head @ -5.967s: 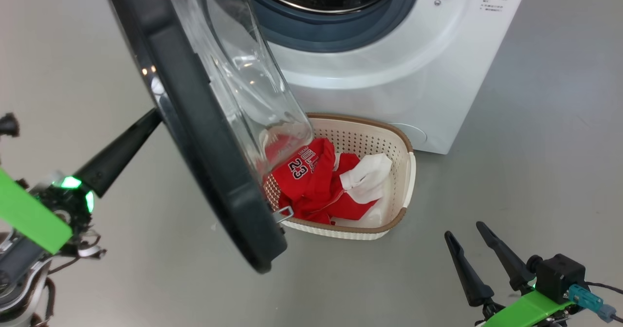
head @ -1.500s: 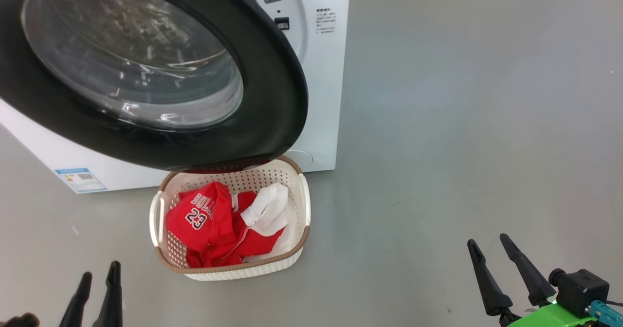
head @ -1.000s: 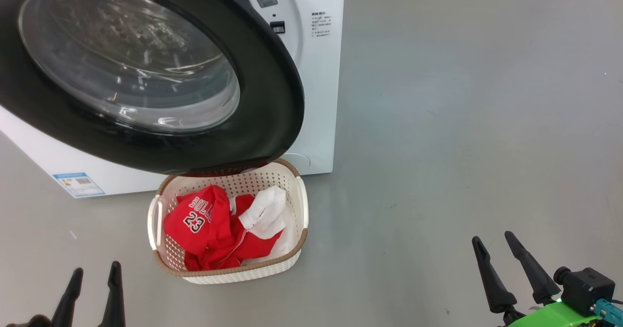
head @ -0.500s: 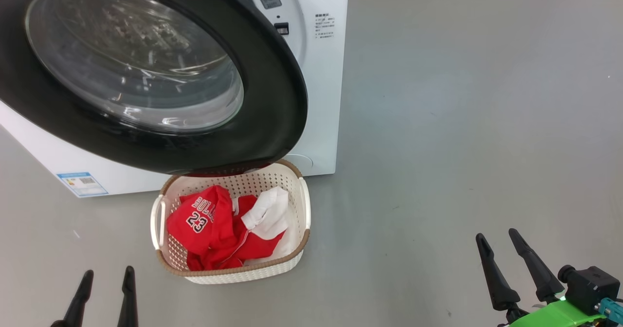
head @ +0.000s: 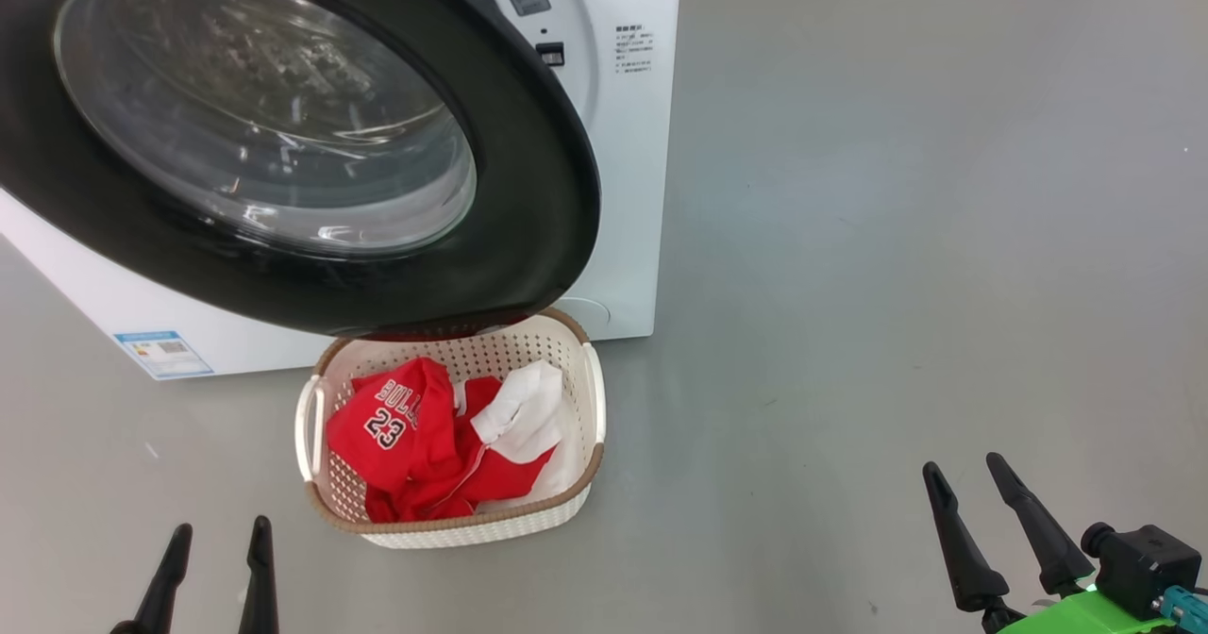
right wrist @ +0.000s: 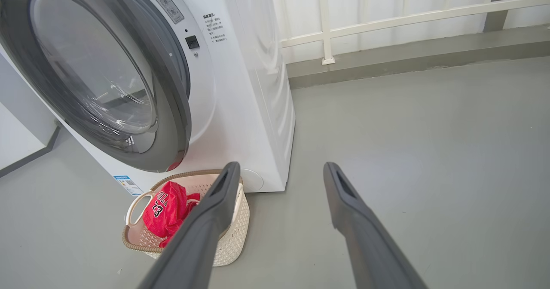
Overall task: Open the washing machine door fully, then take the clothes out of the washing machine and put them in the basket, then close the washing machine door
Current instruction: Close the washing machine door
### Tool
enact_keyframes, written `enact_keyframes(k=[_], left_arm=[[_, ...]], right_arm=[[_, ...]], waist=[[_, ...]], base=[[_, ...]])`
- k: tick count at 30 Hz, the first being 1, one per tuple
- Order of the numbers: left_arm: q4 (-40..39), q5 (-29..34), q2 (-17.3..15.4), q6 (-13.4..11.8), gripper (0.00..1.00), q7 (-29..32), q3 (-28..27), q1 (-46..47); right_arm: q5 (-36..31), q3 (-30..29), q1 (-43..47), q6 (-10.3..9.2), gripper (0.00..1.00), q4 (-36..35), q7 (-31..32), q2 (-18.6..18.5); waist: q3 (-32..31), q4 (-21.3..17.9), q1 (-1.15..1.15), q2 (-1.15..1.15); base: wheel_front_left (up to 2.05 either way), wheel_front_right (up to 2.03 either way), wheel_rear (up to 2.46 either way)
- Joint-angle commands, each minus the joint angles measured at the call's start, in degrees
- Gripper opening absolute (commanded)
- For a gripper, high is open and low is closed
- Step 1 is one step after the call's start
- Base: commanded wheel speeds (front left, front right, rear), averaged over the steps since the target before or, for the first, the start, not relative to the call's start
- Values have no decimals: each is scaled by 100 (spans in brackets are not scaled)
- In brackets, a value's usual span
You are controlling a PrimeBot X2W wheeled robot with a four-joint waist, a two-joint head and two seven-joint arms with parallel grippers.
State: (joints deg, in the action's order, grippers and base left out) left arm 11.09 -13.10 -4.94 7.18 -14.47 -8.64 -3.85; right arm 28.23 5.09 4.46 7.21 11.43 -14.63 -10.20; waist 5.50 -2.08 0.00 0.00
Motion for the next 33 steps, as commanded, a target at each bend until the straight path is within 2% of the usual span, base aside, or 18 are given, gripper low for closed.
enact_keyframes(k=[1, 4, 5, 6, 7, 8, 15, 23, 33], left_arm=[[-156, 67, -61, 31, 100, -52, -179, 49], [-160, 65, -40, 31, 100, -52, -146, 71], [-155, 65, -30, 31, 100, -52, -118, 87], [-150, 60, -17, 31, 100, -52, -91, 99], [-148, 58, -3, 31, 100, -52, -57, 114], [-147, 49, 14, 31, 100, -52, -31, 130], [-129, 37, 124, 31, 100, -52, 73, 224], [-123, -4, 193, 31, 100, -52, 286, 441], [-106, -258, 204, 31, 100, -52, 710, 715]], right_arm=[[2, 105, -64, 28, 100, -144, -37, -107], [12, 113, -81, 28, 100, -152, -37, -107], [18, 127, -92, 28, 70, -155, -37, -110], [21, 151, -111, 28, 44, -157, -37, -114], [28, 172, -132, 28, 9, -161, -37, -116], [32, 196, -161, 28, 0, -161, -37, -117], [46, 498, -605, 28, 0, -147, -37, -126], [101, 1044, -1725, 28, 0, -35, -37, -128], [168, 1376, -2824, 28, 0, 253, -37, -96]], waist=[[7, 13, 0, 0], [33, 67, 0, 0], [48, 102, 0, 0], [57, 133, 0, 0], [68, 171, 0, 0], [79, 210, 0, 0], [164, 497, 0, 0], [367, 909, 0, 0], [680, 1395, 0, 0]], base=[[0, 0, 0], [0, 0, 0], [0, 0, 0], [0, 0, 0], [0, 0, 0], [0, 0, 0], [0, 0, 0], [0, 0, 0], [0, 0, 0]])
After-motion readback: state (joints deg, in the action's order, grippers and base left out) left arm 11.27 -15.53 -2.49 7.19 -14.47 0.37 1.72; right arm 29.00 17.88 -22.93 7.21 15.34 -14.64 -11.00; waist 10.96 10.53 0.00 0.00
